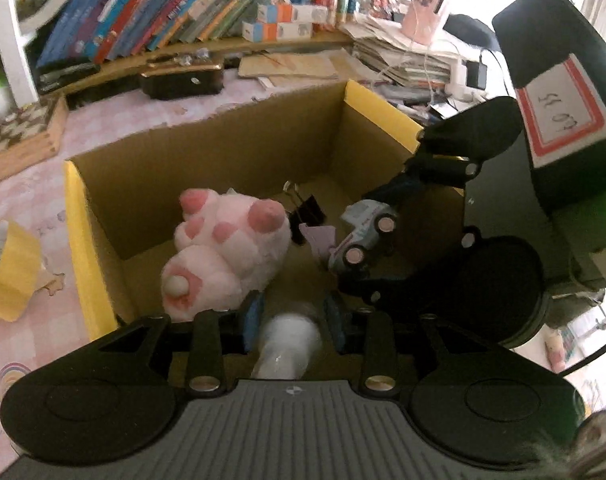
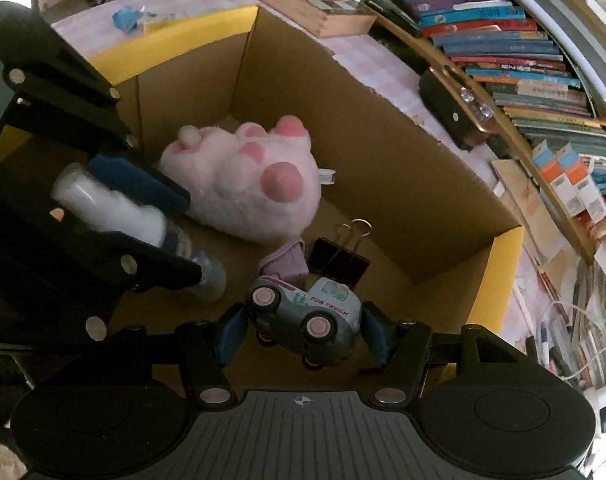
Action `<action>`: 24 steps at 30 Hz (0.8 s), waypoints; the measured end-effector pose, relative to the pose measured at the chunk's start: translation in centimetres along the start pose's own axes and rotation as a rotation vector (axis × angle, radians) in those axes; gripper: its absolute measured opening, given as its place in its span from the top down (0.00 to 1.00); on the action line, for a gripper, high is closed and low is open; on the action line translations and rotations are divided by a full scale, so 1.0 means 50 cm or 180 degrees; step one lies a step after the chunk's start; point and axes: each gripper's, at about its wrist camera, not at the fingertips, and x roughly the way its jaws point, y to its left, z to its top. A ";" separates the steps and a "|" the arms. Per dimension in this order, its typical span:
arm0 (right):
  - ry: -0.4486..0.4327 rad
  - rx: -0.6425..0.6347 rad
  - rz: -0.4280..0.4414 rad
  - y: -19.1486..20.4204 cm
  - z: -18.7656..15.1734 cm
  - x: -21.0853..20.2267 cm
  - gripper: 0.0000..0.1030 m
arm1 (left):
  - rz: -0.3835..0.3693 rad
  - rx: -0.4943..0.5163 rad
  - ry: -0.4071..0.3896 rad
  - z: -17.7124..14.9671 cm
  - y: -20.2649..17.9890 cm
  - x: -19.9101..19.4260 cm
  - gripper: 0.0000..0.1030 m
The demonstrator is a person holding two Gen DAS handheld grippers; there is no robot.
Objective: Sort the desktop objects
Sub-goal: 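Open the left tool to drop the glue bottle into the box while the right tool drops the car, then withdraw both open tools from the yellow box back over the table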
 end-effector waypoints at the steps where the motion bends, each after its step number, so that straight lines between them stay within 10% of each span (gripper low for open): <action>1: -0.0045 -0.0005 -0.0048 0.002 -0.002 -0.003 0.38 | 0.0005 0.0005 -0.0048 0.000 0.000 -0.005 0.62; 12: -0.0677 0.0652 -0.0181 -0.022 -0.024 -0.111 0.31 | 0.0143 -0.0143 -0.0634 -0.005 0.001 -0.123 0.22; 24: -0.1644 0.1843 -0.0809 -0.002 -0.147 -0.287 0.31 | 0.0497 -0.0500 -0.1297 -0.075 0.008 -0.275 0.01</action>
